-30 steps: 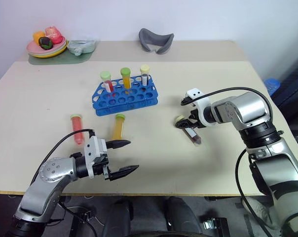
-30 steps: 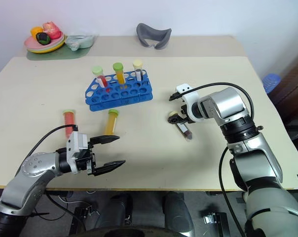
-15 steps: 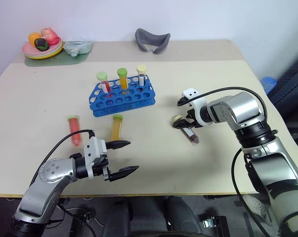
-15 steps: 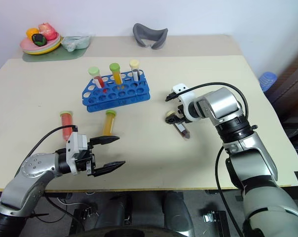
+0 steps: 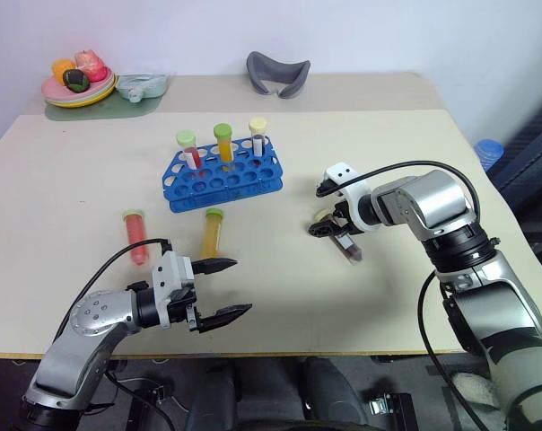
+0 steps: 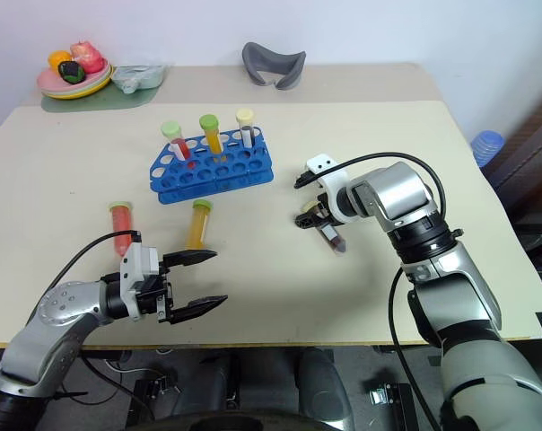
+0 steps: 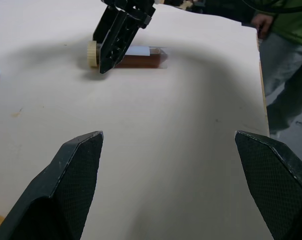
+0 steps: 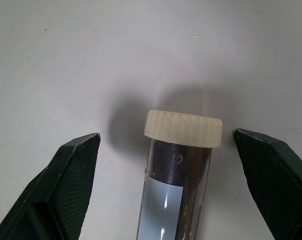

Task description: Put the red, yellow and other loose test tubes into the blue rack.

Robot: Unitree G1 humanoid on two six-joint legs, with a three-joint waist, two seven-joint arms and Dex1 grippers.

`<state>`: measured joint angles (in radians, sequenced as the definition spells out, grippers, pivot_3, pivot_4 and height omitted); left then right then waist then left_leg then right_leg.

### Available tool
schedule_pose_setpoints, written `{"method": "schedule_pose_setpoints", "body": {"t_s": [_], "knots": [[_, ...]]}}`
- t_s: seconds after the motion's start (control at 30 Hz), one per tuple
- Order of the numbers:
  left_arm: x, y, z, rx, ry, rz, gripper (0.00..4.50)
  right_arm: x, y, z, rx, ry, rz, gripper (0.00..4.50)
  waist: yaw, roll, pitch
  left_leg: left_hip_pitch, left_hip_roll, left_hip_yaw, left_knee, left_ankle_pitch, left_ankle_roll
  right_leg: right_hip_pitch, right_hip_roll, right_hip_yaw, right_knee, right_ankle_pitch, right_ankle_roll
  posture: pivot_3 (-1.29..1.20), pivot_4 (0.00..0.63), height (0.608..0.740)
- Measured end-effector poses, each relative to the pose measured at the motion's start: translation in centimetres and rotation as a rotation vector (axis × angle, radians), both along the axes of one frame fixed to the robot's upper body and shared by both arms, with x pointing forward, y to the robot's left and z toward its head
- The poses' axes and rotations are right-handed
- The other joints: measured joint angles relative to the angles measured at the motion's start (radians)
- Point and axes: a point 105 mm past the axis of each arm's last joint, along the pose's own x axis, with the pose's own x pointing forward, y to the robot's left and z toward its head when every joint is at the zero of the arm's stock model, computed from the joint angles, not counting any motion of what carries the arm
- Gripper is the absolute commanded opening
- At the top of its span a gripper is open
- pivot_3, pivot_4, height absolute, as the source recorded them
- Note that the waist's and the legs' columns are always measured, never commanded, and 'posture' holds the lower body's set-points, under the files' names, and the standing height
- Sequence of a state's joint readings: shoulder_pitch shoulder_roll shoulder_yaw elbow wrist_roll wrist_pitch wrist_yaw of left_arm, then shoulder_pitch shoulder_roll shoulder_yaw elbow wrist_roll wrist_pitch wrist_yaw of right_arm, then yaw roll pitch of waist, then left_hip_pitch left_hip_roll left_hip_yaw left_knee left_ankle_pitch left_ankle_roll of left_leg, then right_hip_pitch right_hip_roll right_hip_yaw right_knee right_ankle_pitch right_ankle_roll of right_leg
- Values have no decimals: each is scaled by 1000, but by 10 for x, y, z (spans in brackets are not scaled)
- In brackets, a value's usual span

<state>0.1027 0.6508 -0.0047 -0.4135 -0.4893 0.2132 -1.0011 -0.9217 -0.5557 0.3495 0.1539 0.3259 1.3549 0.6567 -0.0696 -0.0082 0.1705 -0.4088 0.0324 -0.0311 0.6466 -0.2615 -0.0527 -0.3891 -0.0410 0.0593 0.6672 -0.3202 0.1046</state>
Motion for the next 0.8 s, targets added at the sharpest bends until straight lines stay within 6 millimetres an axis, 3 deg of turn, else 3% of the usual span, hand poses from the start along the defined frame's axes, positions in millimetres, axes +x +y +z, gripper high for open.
{"method": "schedule_pose_setpoints", "body": {"t_s": [0.37, 0.8], "knots": [[-2, 0, -1, 2, 7, -12, 4282, -11, -11, 1, -95, 64, 124, 4346, 13, 0, 0, 0, -1, 0, 0, 0, 0, 1, -1, 0, -2, 0, 0, 0, 150, 740], [-15, -4, -6, -4, 55, -3, 4282, -9, -16, 0, -164, 189, 163, 4346, 28, -3, -2, 0, -1, 0, 0, 0, 0, 1, -2, -1, -3, 0, 0, 0, 150, 740]]}}
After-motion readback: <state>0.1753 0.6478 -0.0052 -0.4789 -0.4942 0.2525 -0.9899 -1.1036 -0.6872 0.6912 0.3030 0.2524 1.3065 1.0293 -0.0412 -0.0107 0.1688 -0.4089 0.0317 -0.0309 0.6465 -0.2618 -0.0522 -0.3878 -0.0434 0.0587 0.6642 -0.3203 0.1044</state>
